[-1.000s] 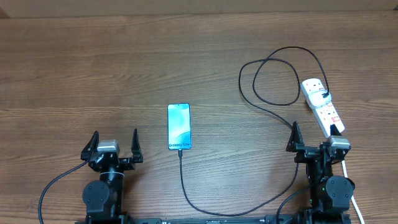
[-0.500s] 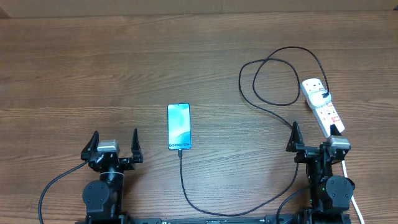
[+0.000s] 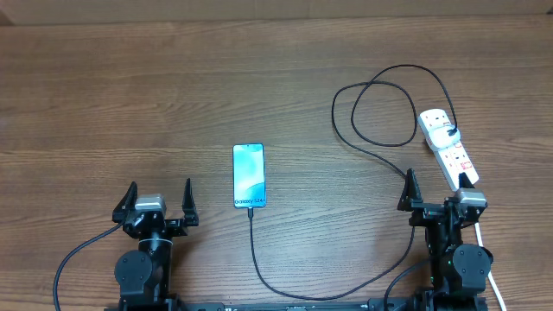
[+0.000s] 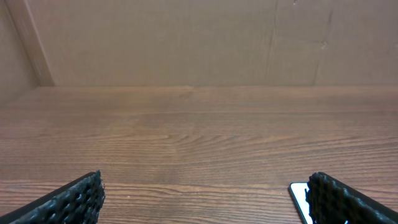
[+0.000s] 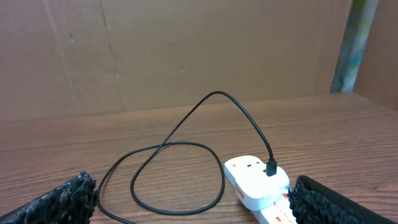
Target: Plug charger to phone and switch on socket
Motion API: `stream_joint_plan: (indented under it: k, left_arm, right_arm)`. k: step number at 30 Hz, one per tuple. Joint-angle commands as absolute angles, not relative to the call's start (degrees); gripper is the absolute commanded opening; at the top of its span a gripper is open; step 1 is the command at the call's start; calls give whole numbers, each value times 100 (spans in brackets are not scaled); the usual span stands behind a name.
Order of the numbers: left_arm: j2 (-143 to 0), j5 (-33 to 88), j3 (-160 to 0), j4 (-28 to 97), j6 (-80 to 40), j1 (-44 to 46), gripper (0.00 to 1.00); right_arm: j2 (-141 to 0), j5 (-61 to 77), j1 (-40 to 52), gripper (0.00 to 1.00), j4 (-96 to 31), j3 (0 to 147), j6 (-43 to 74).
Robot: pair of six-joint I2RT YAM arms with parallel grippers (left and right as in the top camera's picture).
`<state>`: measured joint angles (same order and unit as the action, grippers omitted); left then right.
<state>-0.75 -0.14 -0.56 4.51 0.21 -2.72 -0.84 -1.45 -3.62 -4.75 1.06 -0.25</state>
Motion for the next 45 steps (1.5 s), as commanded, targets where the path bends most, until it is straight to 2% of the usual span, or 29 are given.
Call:
stream_joint_plan:
  k: [1, 25, 45]
  left_arm:
    - [-38, 67, -27, 445, 69, -314, 100]
    - [-38, 67, -27, 445, 69, -314, 100]
    - [-38, 67, -27, 445, 69, -314, 99]
  right_arm:
    - [-16, -137, -344, 100, -449, 43, -71]
    - [-16, -139, -353, 100, -449, 43, -71]
    - [-16, -139, -956, 100, -451, 43, -71]
